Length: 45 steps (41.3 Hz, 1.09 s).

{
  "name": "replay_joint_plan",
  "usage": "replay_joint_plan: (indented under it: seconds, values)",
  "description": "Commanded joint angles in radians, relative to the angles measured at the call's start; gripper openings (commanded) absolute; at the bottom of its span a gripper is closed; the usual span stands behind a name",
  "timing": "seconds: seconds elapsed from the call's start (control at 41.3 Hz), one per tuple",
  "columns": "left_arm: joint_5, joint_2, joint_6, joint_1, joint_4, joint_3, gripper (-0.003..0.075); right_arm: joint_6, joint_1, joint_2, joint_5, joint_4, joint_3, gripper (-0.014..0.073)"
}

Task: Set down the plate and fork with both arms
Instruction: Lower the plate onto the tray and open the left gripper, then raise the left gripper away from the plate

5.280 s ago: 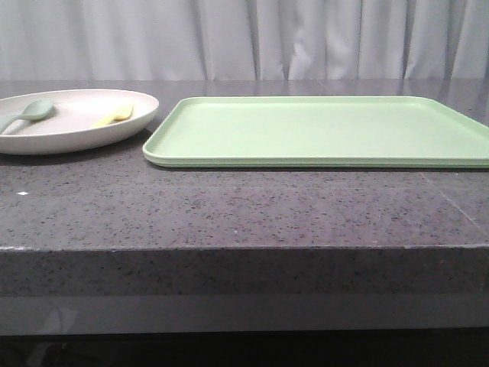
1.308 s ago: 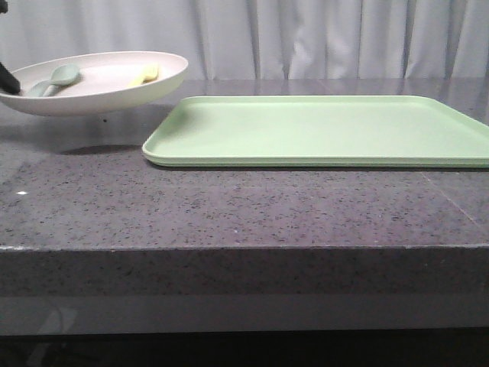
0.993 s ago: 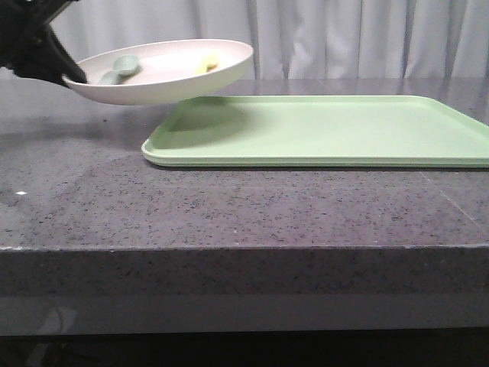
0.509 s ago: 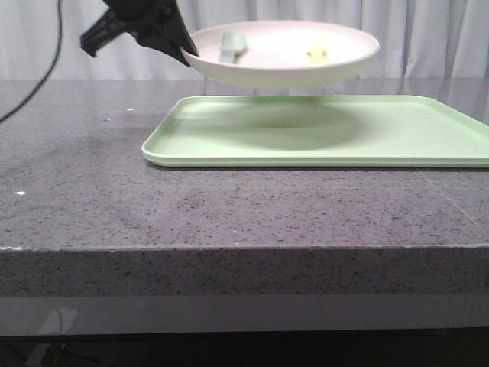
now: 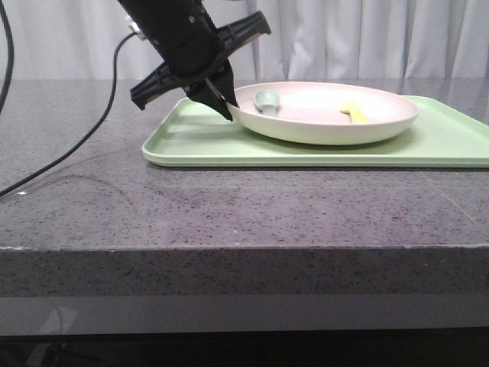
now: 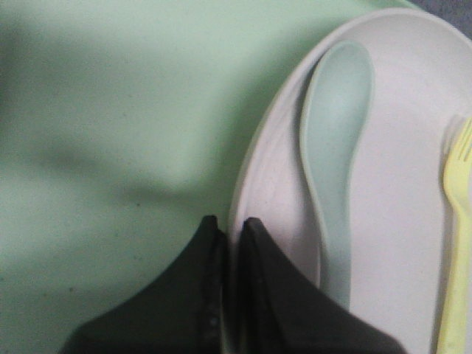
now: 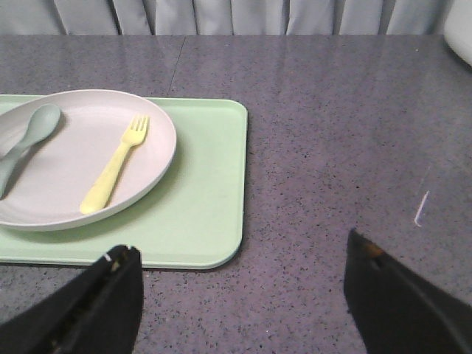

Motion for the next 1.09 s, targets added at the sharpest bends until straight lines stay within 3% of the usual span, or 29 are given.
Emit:
replay_joint_plan:
  seconds: [0.0, 0.17, 0.412, 0.581, 0.848, 1.066]
  values:
    - [-0.081, -0.061, -0.022, -0.015, -0.019, -0.040, -0.0020, -0.008, -0.004, 0.013, -0.075, 0.004, -0.033, 0.0582]
    - [-0.081, -0.060, -0.022, -0.015, -0.019, -0.040, 0.0008, -0.008, -0.004, 0.013, -0.075, 0.004, -0.033, 0.0582]
    - [-0.075, -0.060, -0.016, -0.015, -0.019, -0.040, 0.0241, -0.008, -0.004, 0.013, -0.075, 0.004, -0.033, 0.0582]
    - [-0.065, -0.093, -0.002, -0.013, 0.006, -0.042, 0.0286, -0.008, -0.004, 0.013, -0.075, 0.004, -0.033, 0.0582]
    - [-0.019, -0.235, 0.218, 0.030, 0.022, -0.042, 0.0284, -0.008, -0.004, 0.013, -0.075, 0.004, -0.033, 0.0582]
    - [0.201, -0.391, 0.560, 0.112, 0.024, -0.042, 0.0284, -0.008, -0.004, 0.013, -0.075, 0.004, -0.033, 0.0582]
